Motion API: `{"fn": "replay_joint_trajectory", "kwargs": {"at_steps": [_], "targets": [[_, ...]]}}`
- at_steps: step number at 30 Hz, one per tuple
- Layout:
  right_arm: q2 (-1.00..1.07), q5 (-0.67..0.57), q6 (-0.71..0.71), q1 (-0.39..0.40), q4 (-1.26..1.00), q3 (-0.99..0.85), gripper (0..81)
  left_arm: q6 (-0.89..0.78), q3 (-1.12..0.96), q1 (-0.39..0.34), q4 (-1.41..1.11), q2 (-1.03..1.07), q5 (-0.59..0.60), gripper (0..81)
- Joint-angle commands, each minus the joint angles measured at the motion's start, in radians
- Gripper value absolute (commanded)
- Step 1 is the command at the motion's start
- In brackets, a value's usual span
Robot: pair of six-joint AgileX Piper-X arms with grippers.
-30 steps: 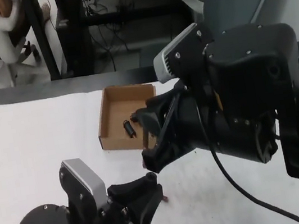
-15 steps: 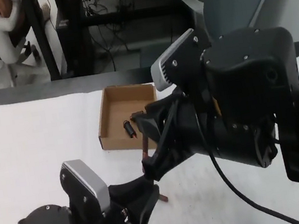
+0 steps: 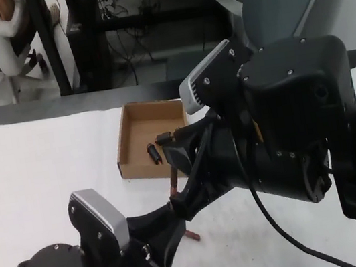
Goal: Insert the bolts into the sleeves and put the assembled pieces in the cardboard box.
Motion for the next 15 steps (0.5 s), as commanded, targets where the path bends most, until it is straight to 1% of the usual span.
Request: {"fn": "replay_joint_trajectory", "kwargs": {"at_steps": [1,6,9,15], "targets": [[-0.006,-0.002,0.004,0.002,-0.005,-0.005,0.6,0.008,-0.015,-0.001,-0.028,0.0,-0.015,1.8],[-0.006,-0.024,0.005,0.004,0.007,-0.005,0.6,0.008,-0.014,-0.001,-0.038,0.0,-0.015,1.8],[-0.006,-0.078,0.028,0.009,0.039,-0.005,0.6,0.008,-0.018,-0.001,-0.042,0.0,-0.015,1.8],[-0.006,-0.093,0.044,0.061,0.048,-0.005,0.6,-0.02,-0.017,-0.001,-0.042,0.0,-0.015,1.8]]}}
